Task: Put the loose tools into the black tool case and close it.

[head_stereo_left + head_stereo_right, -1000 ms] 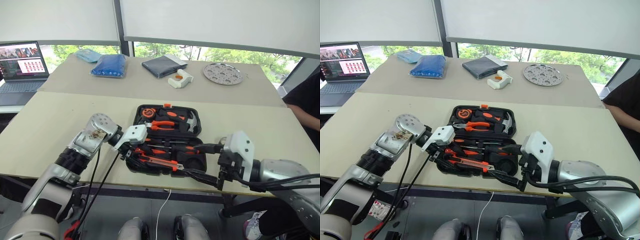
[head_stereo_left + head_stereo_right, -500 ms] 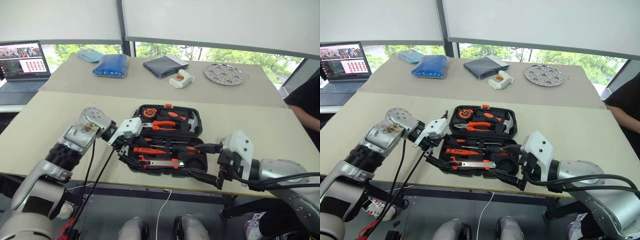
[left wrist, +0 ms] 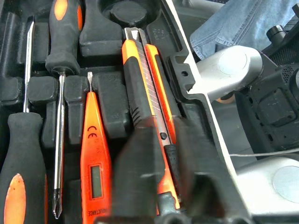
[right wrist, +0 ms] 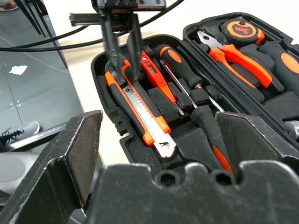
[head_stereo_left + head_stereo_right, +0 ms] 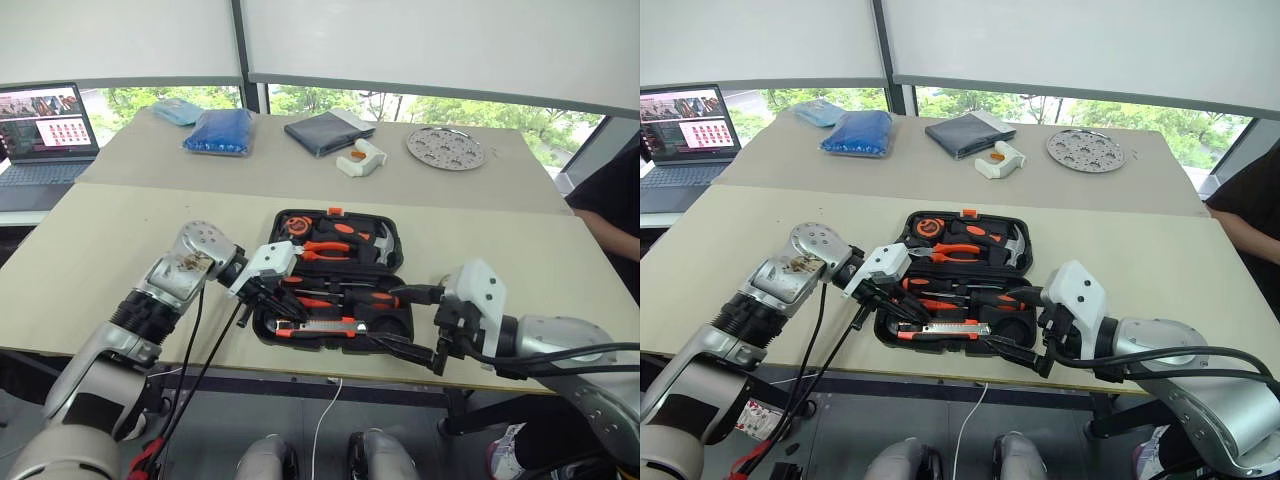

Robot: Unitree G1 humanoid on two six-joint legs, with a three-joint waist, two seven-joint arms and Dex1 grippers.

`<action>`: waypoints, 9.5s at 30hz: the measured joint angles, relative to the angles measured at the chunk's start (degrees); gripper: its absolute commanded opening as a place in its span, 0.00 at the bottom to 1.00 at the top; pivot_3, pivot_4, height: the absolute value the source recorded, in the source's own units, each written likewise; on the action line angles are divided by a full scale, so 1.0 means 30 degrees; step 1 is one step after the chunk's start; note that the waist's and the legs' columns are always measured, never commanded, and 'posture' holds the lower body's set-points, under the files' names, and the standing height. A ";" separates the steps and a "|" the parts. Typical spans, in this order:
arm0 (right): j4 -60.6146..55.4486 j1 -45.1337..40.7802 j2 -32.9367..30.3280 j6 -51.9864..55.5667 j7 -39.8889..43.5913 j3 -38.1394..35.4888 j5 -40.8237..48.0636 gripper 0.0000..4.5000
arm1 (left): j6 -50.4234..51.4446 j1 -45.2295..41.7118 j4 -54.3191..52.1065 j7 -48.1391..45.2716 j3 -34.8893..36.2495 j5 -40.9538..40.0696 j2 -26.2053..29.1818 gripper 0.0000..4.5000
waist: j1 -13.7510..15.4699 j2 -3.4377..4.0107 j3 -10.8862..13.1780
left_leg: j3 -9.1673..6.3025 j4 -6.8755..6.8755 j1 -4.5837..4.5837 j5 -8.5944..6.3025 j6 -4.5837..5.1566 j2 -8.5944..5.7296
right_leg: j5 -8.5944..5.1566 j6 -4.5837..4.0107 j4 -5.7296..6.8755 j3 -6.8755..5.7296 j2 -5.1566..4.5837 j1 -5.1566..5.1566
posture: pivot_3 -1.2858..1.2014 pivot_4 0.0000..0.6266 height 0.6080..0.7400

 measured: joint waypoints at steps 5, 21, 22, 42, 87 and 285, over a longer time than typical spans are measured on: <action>-0.0017 0.0110 0.0000 0.0000 -0.0023 -0.0009 0.0016 1.00 | -0.0932 0.0089 0.0497 0.0106 0.0000 0.1019 -0.0062 0.01 | 0.0003 -0.0001 -0.0001 | 0.0000 0.0000 0.0004 0.0000 0.0000 -0.0001 | 0.0000 -0.0001 -0.0001 -0.0003 0.0001 0.0006 | 0.52 0.24 0.84; -0.0024 0.0053 0.0003 0.0000 -0.0012 -0.0011 0.0028 1.00 | -0.4226 0.0741 0.1029 0.0255 0.0189 0.2334 -0.0673 0.01 | 0.0098 0.0062 -0.0094 | -0.0026 -0.0001 0.0142 -0.0029 0.0045 0.0008 | 0.0017 0.0025 0.0005 0.0021 -0.0030 0.0144 | 0.52 0.24 0.84; -0.0023 0.0020 0.0003 0.0000 -0.0010 -0.0011 0.0027 1.00 | -0.4187 0.0684 0.1175 0.0270 0.0187 0.2357 -0.0847 0.01 | 0.0168 0.0061 -0.0096 | -0.0029 0.0007 0.0139 -0.0030 0.0051 0.0006 | 0.0021 0.0032 -0.0002 0.0019 -0.0030 0.0150 | 0.52 0.24 0.84; -0.0190 0.0116 0.0307 0.0000 -0.0238 0.0007 0.0017 1.00 | -0.5074 -0.0061 0.3087 0.0288 -0.0026 0.3335 -0.1503 0.01 | 0.0150 0.0165 -0.0246 | -0.0037 0.0026 0.0187 -0.0115 0.0230 0.0007 | 0.0047 0.0057 -0.0004 0.0023 -0.0030 0.0177 | 0.52 0.24 0.84; 1.6737 -0.5187 0.0061 -0.5188 0.3810 0.3957 -0.9952 0.00 | 0.3708 0.3344 -0.6430 0.4483 0.6572 -0.3988 0.0045 1.00 | -0.0270 0.0198 -0.0184 | -0.0007 -0.0023 0.0066 -0.0013 0.0071 -0.0026 | 0.0059 0.0164 -0.0191 0.0047 0.0041 0.0147 | 0.52 0.24 0.84; 0.2819 0.8881 -0.1281 -0.7287 0.5914 -0.3077 -0.3958 0.25 | 0.1062 -0.0380 0.5331 1.0847 0.8191 -0.0436 0.1395 0.47 | 0.0582 0.0073 -0.0147 | 0.0022 -0.0112 0.0104 0.0039 0.0006 -0.0024 | 0.0023 0.0036 -0.0035 0.0056 -0.0005 0.0143 | 0.52 0.24 0.84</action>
